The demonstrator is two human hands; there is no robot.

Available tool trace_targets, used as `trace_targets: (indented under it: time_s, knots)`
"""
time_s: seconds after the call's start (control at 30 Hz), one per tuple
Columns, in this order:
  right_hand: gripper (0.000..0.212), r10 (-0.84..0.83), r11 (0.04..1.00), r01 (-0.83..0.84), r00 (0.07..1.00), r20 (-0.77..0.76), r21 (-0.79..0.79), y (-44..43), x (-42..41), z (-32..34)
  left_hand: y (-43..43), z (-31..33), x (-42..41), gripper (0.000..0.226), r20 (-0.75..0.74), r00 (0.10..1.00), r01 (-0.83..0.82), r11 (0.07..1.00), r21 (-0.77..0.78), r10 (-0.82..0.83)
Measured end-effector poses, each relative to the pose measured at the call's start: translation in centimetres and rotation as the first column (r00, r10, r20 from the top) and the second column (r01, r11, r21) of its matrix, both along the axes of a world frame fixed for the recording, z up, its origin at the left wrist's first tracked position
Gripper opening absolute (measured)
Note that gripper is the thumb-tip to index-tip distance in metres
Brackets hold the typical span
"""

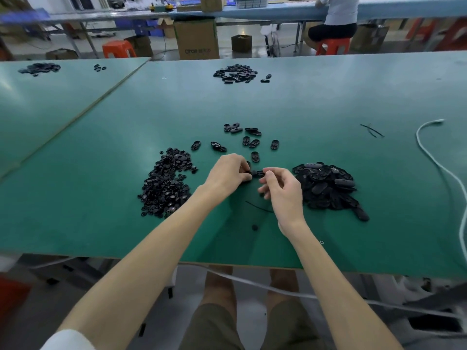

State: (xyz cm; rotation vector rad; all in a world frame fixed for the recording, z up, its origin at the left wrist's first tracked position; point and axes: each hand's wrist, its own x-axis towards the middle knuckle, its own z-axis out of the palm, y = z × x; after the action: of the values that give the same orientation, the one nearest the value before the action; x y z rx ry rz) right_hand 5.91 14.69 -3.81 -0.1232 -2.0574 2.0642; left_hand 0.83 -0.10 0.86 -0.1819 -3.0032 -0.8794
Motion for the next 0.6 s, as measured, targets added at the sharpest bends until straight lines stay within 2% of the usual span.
trace_targets:
  time_s: [0.23,0.4,0.5,0.6]
  knots:
    - [0.011,-0.004,1.0,0.004,1.0,0.006,-0.021,0.0,0.0,0.0,-0.4,-0.5,0.8,0.024,-0.113,0.993,-0.021,0.996,0.081,0.03]
    - [0.005,-0.001,0.999,0.001,1.0,-0.004,-0.05,0.1,0.0,-0.1,-0.7,-0.1,2.5,0.021,-0.193,0.978,0.118,0.971,0.206,-0.078]
    - [0.005,0.035,0.999,-0.035,0.999,-0.017,-0.023,0.2,0.0,-0.1,-0.7,-0.2,3.9,0.019,-0.196,0.97,0.19,0.955,0.229,-0.145]
    - [0.006,0.021,1.0,-0.022,0.999,-0.025,-0.018,0.3,0.1,-0.1,-1.1,-0.2,4.5,0.019,-0.202,0.969,0.188,0.958,0.214,-0.145]
